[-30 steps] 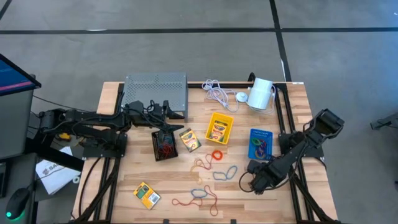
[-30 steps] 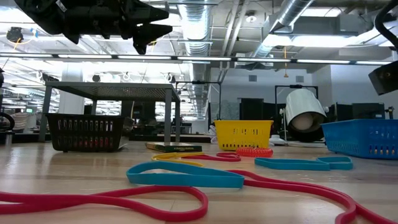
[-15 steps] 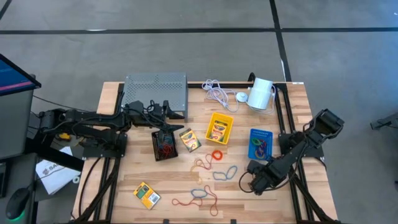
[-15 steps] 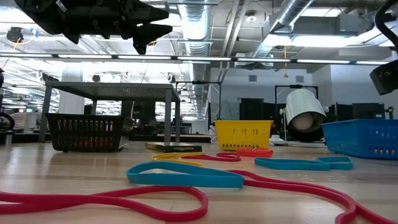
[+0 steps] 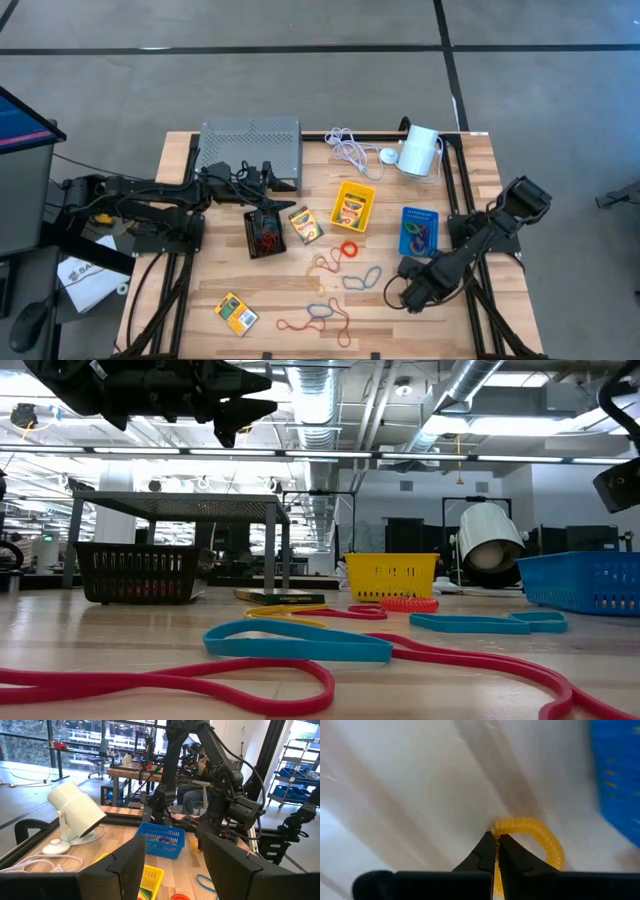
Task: Pick & Place Office Desk Supplies
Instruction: Put the yellow spring keychain into the blue bin
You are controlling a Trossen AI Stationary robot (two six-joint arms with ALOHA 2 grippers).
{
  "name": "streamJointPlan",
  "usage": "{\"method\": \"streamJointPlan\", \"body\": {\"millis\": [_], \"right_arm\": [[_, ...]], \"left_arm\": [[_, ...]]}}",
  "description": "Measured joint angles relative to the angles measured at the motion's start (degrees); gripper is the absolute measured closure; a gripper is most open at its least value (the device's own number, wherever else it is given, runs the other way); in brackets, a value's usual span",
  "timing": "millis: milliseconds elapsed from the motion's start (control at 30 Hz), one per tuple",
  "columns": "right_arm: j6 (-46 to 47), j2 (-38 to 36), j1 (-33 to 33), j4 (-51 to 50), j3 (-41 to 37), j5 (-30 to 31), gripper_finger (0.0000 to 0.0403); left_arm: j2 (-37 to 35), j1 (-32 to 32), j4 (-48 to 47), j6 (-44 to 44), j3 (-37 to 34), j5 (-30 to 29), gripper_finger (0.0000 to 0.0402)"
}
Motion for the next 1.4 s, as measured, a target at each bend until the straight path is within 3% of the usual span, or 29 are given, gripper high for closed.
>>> {"method": "streamJointPlan", "body": {"millis": [300,867,1167,1400], "right_arm": [[-0.26,-7.82,0.02,-5.02,4.82,3.52,0.0402],[-2.34,-31.08,0.04,-11.78,4.58,23.52,0.0403],[-2.60,-47.15,-1.11,-9.86,-3.31,28.64,0.0403],[-8.55,-61.53,-6.05,2.97,-15.23,29.50,0.0403]], "left_arm": [[0.00,0.00,0.00,0.00,0.00,0.00,0.0211],[0.00,0.01,0.00,0.00,0.00,-0.01,0.0211],[0.00,0.00,-0.01,0.00,0.00,-0.02,0.0211],[0.00,0.02,0.00,0.24,0.00,-0.02,0.0211]]}}
